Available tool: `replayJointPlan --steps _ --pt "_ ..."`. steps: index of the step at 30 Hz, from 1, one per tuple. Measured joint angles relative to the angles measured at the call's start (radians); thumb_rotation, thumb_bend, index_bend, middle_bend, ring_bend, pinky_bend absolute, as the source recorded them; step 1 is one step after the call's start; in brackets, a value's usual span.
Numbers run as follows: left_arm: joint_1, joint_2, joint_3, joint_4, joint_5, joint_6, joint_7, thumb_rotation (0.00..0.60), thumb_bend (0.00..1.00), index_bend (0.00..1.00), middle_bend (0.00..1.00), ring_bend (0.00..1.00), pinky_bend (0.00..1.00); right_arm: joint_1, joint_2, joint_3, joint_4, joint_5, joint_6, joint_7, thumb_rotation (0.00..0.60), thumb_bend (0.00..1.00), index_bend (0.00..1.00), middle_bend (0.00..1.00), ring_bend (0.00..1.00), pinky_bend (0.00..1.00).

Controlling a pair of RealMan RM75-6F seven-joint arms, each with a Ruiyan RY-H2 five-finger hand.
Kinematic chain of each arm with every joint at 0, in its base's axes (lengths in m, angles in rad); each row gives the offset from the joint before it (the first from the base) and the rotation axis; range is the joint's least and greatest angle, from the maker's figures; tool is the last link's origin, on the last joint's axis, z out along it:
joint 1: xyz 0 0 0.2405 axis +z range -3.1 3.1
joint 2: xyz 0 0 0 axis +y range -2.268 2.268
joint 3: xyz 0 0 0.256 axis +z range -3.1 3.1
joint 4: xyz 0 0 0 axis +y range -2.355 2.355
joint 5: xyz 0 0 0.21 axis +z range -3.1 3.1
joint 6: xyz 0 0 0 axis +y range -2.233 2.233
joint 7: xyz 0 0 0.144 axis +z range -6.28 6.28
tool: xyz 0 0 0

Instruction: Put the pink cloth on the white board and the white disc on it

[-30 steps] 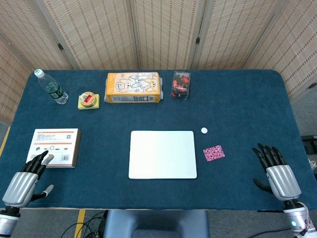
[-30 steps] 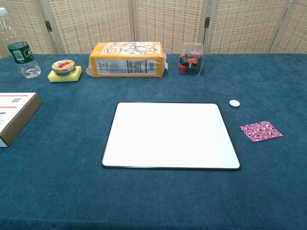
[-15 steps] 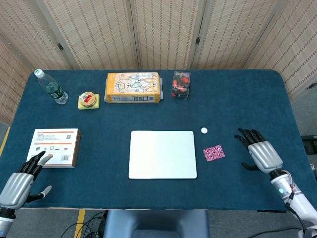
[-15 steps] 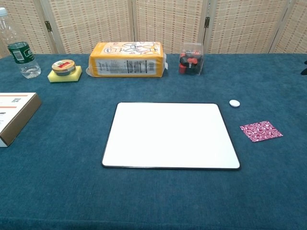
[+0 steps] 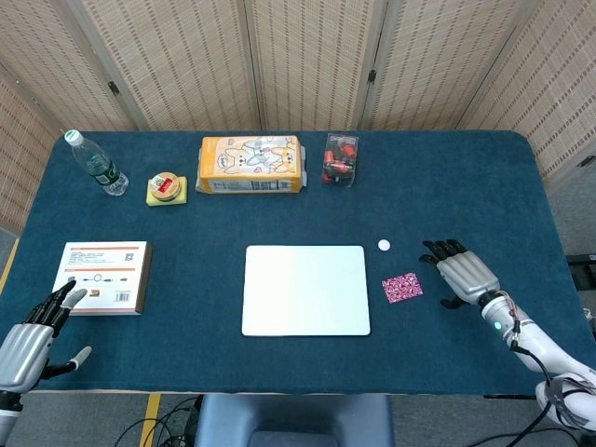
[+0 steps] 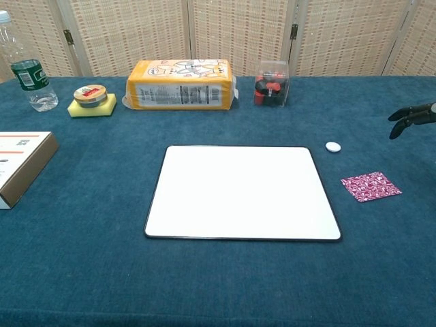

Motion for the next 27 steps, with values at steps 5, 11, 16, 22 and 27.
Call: replayJointPlan --steps 5,11,16,22,27 --pt "0.000 0.002 0.000 0.000 0.002 0.001 -0.010 0.600 0.29 0.00 0.04 0.10 0.22 0.022 -0.057 -0.010 0.021 0.026 -0.008 -0.043 0.600 0.12 0.21 0.00 0.00 0.00" --pt "0.004 0.007 0.005 0.005 0.016 0.014 -0.025 0.600 0.29 0.00 0.04 0.10 0.22 0.043 -0.127 -0.018 0.060 0.051 -0.008 -0.079 0.600 0.12 0.22 0.00 0.00 0.00" --pt "0.007 0.011 0.007 0.009 0.020 0.022 -0.038 0.600 0.29 0.00 0.04 0.10 0.22 0.065 -0.161 -0.017 0.077 0.076 -0.009 -0.099 0.600 0.12 0.25 0.00 0.00 0.00" --pt "0.008 0.013 0.008 0.015 0.023 0.025 -0.047 0.600 0.29 0.00 0.04 0.10 0.22 0.076 -0.190 -0.019 0.101 0.098 -0.007 -0.107 0.600 0.12 0.29 0.01 0.00 0.00" --pt "0.008 0.013 0.006 0.017 0.019 0.024 -0.049 0.600 0.29 0.00 0.04 0.10 0.22 0.074 -0.208 -0.029 0.120 0.097 0.011 -0.112 0.600 0.12 0.29 0.01 0.00 0.00"
